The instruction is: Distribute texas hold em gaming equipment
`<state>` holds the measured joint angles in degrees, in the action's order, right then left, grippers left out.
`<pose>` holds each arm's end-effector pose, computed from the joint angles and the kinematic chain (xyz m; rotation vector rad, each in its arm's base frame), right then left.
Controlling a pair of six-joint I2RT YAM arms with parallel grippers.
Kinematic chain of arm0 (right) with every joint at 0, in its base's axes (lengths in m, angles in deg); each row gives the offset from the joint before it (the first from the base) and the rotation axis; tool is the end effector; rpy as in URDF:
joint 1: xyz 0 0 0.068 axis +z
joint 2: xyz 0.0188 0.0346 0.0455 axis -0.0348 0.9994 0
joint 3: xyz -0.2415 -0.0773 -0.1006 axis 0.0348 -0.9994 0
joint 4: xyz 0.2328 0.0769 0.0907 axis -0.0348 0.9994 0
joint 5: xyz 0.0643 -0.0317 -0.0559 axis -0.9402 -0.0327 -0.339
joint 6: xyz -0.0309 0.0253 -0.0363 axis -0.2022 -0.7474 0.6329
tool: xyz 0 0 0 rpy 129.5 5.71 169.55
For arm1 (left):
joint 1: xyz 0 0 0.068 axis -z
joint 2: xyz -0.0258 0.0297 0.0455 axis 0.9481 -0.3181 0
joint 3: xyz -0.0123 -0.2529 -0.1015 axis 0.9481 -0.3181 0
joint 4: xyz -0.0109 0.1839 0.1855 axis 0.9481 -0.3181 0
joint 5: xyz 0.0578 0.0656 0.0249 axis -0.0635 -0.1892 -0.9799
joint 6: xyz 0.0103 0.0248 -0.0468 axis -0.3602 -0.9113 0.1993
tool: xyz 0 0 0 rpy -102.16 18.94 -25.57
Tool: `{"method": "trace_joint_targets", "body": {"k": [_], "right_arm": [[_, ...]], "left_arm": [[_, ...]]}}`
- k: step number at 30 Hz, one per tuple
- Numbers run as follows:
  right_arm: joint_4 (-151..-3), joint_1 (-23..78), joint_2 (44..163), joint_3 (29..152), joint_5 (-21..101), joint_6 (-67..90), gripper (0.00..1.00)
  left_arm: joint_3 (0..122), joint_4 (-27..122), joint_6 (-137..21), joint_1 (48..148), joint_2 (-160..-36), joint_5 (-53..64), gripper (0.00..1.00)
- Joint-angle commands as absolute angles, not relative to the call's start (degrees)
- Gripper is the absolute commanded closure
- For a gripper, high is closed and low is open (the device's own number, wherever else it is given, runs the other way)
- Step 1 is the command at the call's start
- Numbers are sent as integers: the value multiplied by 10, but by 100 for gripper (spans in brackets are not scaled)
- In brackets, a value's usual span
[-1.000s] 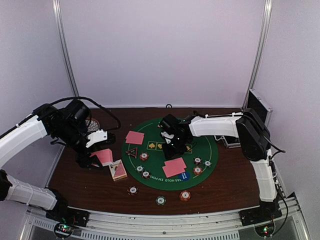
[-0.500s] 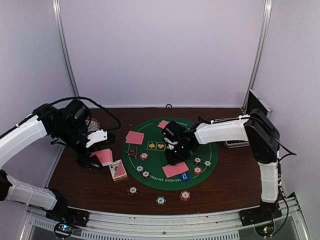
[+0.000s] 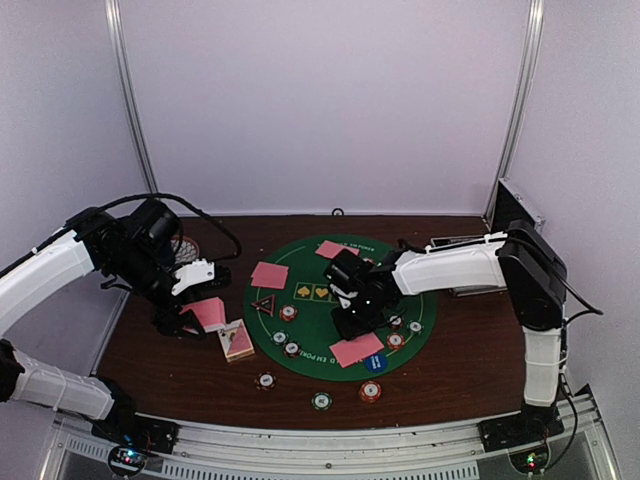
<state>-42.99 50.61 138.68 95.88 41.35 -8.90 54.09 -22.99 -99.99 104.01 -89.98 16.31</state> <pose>0.2450 0.3269 0.1540 -0.6608 2.8349 0.4543 0.1636 -0.1184 0.3059 1.5060 2.3255 -0.4810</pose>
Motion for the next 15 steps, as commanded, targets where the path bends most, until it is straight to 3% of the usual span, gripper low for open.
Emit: {"method": "trace_joint_targets", "body": {"k": [1, 7, 15], "right_arm": [[-393, 512, 1344, 959, 415, -112, 67], [-474, 516, 1283, 968, 359, -190, 33], [-693, 544, 1311, 997, 146, -334, 15]], "left_arm": [[556, -225, -1004, 1037, -891, 169, 100], [556, -225, -1005, 1037, -890, 168, 100], [557, -224, -1005, 1037, -891, 172, 100]]}}
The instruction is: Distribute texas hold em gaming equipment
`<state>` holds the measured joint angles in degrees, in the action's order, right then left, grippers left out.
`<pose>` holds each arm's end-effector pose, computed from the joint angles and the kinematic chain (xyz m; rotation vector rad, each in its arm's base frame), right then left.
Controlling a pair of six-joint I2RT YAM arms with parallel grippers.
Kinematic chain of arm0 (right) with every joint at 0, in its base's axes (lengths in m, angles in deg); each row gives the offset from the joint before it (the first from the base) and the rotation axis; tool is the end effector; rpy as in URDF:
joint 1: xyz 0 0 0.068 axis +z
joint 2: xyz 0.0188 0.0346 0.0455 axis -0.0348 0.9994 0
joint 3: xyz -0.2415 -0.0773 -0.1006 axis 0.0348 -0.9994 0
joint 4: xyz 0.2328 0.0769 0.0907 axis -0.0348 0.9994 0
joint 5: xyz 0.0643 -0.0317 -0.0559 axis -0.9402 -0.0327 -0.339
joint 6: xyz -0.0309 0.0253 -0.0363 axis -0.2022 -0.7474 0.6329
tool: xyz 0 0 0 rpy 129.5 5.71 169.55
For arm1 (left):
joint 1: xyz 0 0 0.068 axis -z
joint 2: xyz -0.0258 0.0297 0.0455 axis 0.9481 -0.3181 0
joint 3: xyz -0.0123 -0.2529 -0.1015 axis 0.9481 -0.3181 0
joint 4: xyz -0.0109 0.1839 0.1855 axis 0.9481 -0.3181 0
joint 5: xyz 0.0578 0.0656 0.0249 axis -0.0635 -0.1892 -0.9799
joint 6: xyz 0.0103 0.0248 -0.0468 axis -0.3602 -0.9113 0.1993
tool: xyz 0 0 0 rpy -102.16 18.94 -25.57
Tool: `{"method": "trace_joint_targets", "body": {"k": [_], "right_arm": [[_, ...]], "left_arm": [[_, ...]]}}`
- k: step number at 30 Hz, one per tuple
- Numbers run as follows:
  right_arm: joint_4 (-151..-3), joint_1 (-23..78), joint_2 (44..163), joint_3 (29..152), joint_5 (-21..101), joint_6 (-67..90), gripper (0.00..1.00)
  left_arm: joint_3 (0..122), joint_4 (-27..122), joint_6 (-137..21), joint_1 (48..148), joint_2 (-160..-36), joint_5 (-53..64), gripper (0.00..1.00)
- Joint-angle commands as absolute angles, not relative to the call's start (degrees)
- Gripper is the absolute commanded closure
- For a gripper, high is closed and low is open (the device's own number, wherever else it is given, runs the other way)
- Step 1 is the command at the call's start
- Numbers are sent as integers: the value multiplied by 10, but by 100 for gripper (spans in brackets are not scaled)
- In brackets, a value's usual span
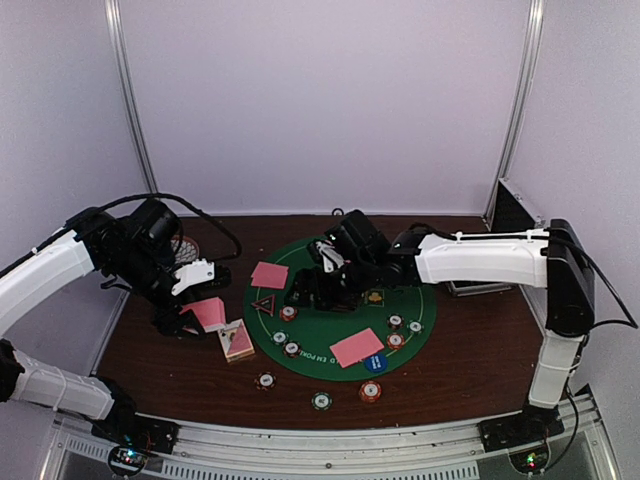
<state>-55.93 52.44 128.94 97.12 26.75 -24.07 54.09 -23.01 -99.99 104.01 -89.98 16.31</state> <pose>0.2324 0.3468 0.2422 -0.4721 2.6349 1.1339 0.1636 -0.1184 0.3058 1.5061 2.3259 -0.4811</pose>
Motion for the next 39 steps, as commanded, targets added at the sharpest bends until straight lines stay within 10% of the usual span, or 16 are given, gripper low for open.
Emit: {"method": "trace_joint_targets", "body": {"k": [1, 19, 39], "right_arm": [[-720, 549, 1321, 1001, 126, -350, 14], [-1023, 596, 1438, 1040, 20, -549, 11], [-1018, 619, 1527, 1141, -3, -582, 13]], "left_arm": [[557, -225, -1005, 1037, -892, 173, 100], [566, -224, -1005, 1037, -896, 179, 100], [566, -224, -1004, 1037, -895, 182, 100]]}}
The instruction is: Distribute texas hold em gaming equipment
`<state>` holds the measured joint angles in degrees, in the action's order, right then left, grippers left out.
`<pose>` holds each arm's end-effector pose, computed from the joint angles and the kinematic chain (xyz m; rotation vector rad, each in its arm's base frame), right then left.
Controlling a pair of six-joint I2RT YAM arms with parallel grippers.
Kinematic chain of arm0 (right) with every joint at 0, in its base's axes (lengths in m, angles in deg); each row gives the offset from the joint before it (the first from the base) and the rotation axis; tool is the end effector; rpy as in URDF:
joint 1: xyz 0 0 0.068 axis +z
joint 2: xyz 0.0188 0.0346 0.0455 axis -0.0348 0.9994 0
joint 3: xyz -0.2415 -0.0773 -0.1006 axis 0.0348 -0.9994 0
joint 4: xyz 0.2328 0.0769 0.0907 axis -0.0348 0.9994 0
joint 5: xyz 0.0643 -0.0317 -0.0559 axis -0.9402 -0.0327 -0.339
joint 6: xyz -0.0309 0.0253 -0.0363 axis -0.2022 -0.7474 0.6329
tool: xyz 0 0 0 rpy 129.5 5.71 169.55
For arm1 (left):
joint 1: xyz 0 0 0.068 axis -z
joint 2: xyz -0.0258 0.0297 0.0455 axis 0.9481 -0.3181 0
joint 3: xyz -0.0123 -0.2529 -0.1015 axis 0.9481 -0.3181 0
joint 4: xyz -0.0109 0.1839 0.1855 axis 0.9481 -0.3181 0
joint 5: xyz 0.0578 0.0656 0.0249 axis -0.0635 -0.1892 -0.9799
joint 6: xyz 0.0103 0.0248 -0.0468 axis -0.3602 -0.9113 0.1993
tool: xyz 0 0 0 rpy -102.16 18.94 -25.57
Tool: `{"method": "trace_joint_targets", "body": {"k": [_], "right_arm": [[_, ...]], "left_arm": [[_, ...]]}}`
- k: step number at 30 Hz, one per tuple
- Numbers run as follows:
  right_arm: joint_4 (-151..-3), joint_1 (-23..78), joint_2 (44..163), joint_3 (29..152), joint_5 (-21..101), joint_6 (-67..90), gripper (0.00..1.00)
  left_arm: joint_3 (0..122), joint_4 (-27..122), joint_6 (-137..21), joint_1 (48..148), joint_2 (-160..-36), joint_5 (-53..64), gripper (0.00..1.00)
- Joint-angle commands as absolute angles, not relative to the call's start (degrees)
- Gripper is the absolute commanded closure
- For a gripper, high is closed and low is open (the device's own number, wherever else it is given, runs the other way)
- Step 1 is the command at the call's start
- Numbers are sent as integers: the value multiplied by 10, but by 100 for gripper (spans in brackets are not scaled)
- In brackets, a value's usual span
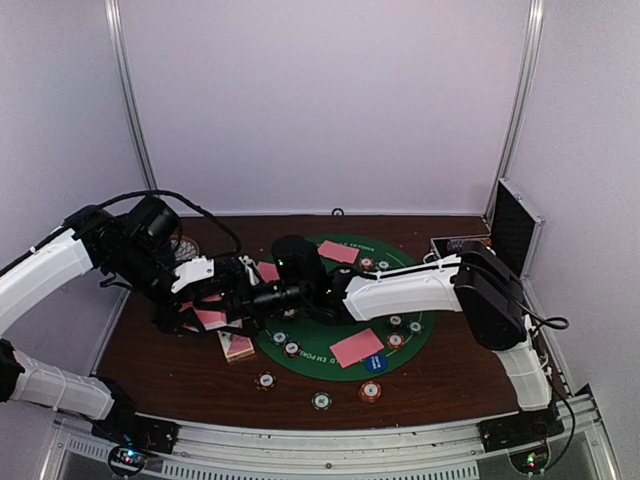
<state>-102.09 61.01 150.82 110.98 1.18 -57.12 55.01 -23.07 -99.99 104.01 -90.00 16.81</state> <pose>0.2133 0.4754 0.2255 0.5462 -2.1634 -2.0187 0.1640 -0.1190 0.3104 1.5023 2.3093 -0.4911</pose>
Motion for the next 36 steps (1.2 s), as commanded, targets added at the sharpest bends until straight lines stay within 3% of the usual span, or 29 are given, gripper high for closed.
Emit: {"method": "trace_joint_targets", "body": {"k": [1, 11, 20, 36], "right_arm": [[-1017, 619, 1530, 1144, -4, -583, 14], [-996, 608, 1537, 1127, -1, -589, 22], [-1014, 580, 1484, 1042, 2, -582, 31], [-962, 566, 1392, 1013, -4, -546, 47]], "left_arm": [[565, -224, -1004, 1037, -895, 182, 100], [564, -226, -1004, 1037, -892, 181, 100], [562, -227, -1005, 1037, -890, 180, 100], [557, -226, -1006, 1037, -889, 176, 100]]}}
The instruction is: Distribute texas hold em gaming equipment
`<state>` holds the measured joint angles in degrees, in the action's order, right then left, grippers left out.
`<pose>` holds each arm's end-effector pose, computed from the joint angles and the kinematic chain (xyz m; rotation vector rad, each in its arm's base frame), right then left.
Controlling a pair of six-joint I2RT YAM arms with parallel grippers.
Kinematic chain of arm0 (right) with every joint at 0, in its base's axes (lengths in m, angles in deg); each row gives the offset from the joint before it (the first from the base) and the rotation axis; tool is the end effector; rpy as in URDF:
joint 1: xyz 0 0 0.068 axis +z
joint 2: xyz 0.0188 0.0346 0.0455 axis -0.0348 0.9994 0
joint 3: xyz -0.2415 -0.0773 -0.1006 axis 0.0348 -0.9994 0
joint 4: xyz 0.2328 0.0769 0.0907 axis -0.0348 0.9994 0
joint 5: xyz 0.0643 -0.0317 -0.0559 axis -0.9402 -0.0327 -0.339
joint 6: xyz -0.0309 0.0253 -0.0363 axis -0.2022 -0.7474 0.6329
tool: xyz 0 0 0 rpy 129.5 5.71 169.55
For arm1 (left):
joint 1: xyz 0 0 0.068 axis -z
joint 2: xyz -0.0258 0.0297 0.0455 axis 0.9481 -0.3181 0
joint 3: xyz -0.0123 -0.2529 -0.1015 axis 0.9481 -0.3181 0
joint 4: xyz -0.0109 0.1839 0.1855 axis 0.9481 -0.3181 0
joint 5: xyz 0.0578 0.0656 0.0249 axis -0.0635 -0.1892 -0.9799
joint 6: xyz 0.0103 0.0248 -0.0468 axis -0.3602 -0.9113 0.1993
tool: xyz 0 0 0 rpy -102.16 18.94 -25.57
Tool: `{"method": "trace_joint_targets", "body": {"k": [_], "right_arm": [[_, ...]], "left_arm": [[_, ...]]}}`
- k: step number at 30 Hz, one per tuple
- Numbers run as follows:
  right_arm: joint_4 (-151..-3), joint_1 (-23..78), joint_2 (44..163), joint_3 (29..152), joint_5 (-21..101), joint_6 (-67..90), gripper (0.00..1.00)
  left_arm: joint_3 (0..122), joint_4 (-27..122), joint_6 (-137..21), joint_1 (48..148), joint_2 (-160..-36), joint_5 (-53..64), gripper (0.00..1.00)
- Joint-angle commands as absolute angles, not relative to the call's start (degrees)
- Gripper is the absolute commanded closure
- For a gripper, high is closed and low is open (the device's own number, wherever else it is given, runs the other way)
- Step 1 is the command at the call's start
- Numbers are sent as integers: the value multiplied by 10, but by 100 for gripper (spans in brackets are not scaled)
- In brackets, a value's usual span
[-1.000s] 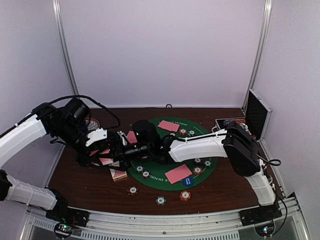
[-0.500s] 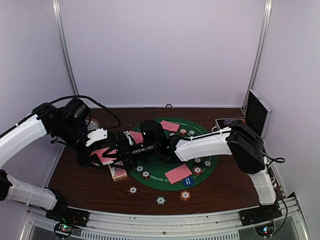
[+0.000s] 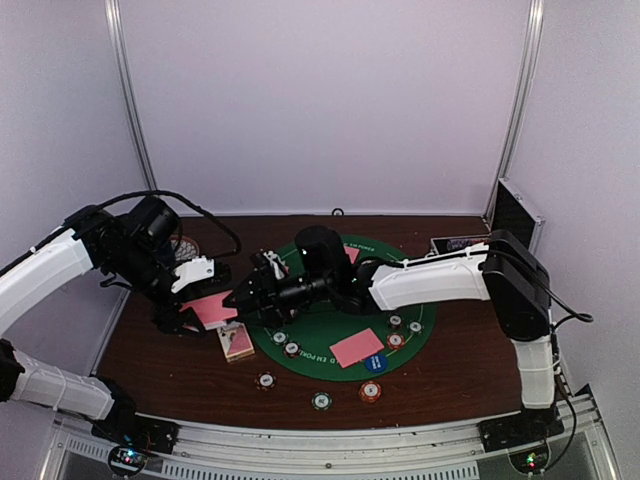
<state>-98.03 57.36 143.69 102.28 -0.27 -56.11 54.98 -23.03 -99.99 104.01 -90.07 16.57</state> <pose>0.2264 0.4339 0.2284 0.4610 -2.2366 -1.9368 0.1644 -0.1191 0.3100 1.5022 2.3116 -0.4855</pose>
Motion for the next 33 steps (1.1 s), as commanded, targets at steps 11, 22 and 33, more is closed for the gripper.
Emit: {"method": "trace_joint_targets", "body": {"k": [11, 22, 33], "right_arm": [[-1011, 571, 1392, 1004, -23, -588, 68], [-1029, 583, 1424, 1043, -54, -602, 77], [-981, 573, 1414, 1037, -54, -570, 98]], "left_arm": [[558, -226, -1007, 1037, -891, 173, 100], [555, -226, -1007, 1037, -889, 168, 100], [552, -227, -1007, 1037, -884, 165, 100]]}}
